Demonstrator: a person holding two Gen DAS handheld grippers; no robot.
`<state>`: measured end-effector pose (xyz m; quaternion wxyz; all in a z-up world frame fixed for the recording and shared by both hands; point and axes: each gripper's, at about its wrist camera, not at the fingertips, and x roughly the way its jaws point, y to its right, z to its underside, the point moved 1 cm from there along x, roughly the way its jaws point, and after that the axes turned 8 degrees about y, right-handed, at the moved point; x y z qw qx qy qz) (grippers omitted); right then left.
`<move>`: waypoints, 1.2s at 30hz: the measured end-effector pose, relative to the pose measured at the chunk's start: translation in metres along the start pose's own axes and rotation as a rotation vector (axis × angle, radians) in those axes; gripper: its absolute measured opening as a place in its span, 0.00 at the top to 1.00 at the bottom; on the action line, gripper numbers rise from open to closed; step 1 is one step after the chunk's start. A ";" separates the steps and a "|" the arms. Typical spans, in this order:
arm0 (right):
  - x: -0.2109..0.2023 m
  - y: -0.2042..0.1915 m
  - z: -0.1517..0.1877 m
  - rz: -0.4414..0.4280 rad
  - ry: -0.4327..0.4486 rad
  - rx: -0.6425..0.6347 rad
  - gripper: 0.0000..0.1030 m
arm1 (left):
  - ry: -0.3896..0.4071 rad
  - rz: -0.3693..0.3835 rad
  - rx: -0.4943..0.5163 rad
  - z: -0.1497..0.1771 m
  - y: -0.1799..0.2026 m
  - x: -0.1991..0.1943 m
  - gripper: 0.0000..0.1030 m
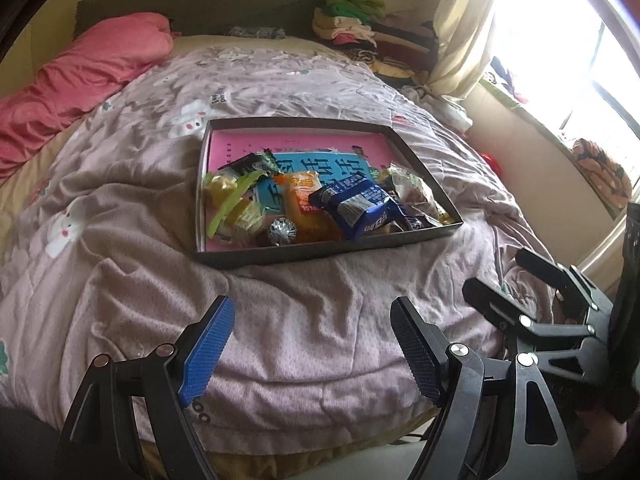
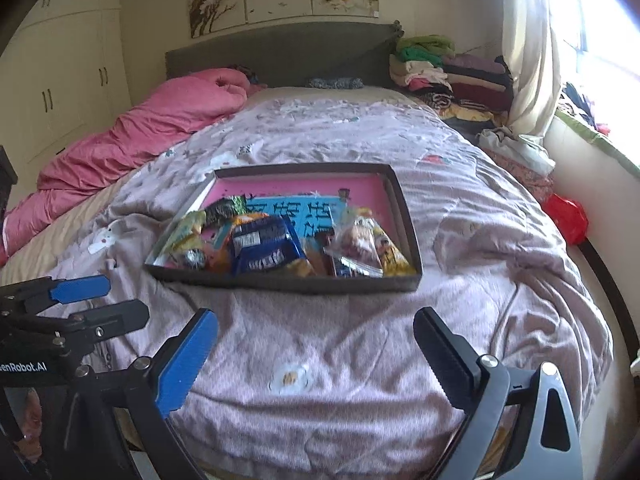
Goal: Organize snacks
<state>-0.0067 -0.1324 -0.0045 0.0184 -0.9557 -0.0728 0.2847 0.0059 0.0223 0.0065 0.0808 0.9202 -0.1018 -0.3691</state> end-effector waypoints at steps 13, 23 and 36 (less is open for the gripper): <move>-0.006 -0.003 0.014 -0.002 -0.003 -0.010 0.04 | 0.006 -0.028 -0.002 0.008 0.001 -0.005 0.21; -0.003 -0.004 0.016 -0.007 -0.009 -0.005 0.04 | -0.001 -0.031 -0.005 0.008 -0.002 -0.001 0.21; -0.001 -0.004 0.017 -0.007 -0.018 -0.003 0.04 | -0.004 -0.029 -0.007 0.008 -0.003 0.001 0.21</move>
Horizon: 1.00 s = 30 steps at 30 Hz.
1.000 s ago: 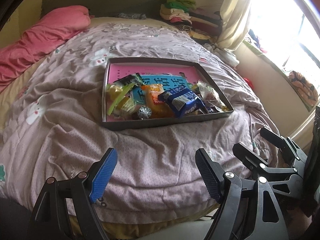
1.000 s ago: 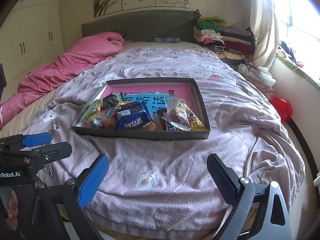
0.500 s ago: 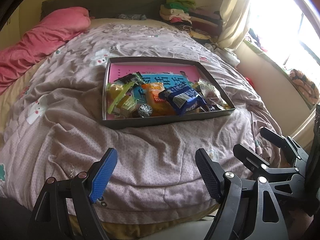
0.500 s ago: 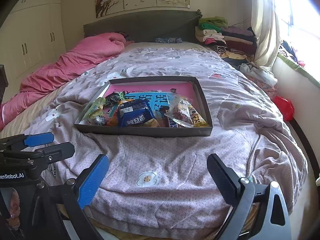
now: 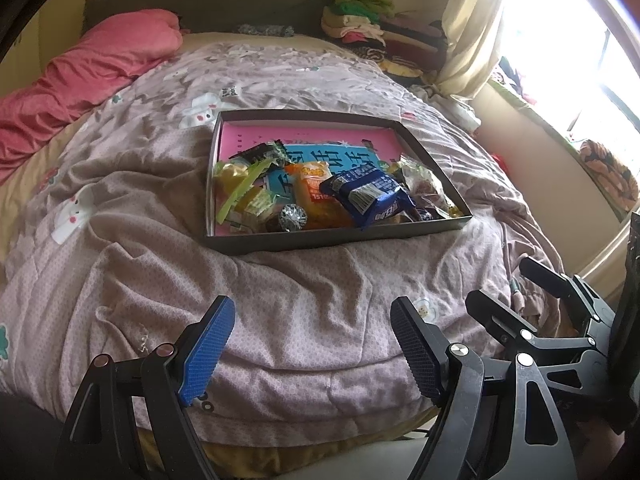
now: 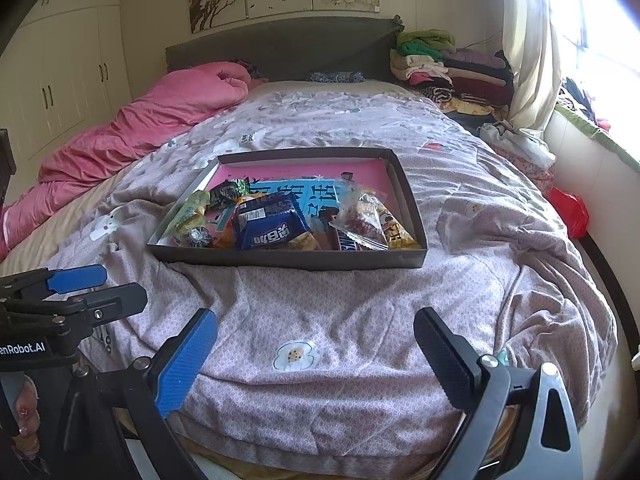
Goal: Organize snacks
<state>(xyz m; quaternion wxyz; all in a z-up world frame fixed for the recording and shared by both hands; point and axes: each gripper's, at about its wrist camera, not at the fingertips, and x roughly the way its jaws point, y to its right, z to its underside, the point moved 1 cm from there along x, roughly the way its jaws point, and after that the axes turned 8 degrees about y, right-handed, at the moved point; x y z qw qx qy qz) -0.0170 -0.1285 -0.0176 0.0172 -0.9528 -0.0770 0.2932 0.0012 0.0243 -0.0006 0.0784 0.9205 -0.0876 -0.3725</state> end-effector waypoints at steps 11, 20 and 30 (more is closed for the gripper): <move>0.002 0.003 0.001 0.005 -0.009 0.001 0.04 | 0.005 -0.004 -0.005 -0.001 -0.002 -0.001 0.21; 0.002 0.005 0.002 0.010 -0.013 0.003 0.04 | 0.005 -0.014 -0.002 -0.001 -0.002 -0.001 0.21; 0.004 0.005 0.003 0.012 -0.014 0.004 0.04 | 0.003 -0.067 -0.007 -0.001 -0.007 0.001 0.21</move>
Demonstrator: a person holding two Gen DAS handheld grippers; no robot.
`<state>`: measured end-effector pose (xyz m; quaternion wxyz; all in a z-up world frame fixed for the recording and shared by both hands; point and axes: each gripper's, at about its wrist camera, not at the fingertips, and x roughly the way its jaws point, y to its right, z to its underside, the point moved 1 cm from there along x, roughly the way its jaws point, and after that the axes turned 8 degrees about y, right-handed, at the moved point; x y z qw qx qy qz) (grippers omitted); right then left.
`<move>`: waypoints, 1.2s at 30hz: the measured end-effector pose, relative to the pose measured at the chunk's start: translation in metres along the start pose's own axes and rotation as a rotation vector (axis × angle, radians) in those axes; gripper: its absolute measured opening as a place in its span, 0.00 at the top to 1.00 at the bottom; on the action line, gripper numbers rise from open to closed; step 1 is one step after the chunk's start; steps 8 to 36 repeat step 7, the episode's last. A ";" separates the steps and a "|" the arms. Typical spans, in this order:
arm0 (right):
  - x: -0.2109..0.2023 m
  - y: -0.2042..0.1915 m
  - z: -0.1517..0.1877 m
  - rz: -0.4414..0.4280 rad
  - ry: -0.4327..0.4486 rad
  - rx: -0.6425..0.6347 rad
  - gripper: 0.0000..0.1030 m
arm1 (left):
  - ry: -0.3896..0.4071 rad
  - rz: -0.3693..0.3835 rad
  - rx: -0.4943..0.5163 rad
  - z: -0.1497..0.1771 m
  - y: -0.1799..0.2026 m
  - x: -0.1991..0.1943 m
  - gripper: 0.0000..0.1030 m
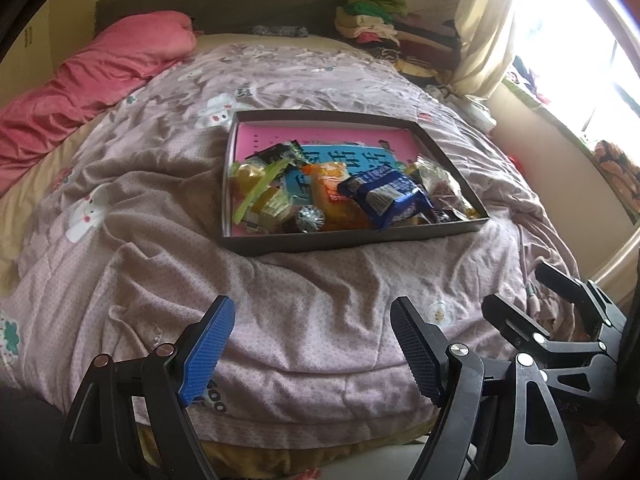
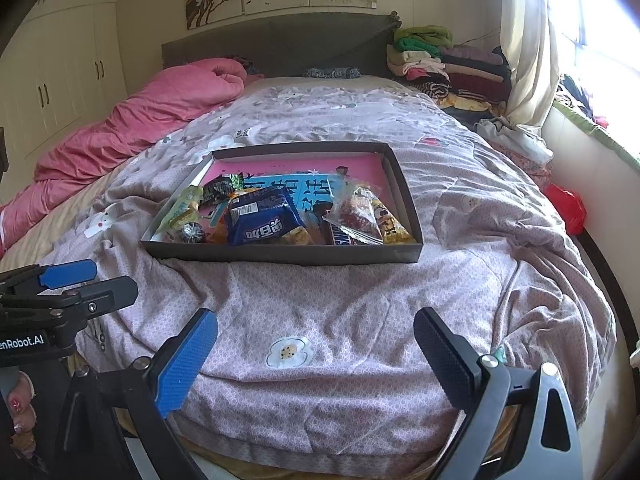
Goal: Organize snacks
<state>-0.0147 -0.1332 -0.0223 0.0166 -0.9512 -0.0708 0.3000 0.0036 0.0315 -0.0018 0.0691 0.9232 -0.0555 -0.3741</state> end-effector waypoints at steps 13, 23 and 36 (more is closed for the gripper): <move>0.003 0.007 0.000 0.006 0.005 0.023 0.04 | 0.062 -0.029 -0.010 -0.007 -0.011 0.000 0.21; 0.003 0.007 0.000 0.006 0.005 0.023 0.04 | 0.062 -0.029 -0.010 -0.007 -0.011 0.000 0.21; 0.003 0.007 0.000 0.006 0.005 0.023 0.04 | 0.062 -0.029 -0.010 -0.007 -0.011 0.000 0.21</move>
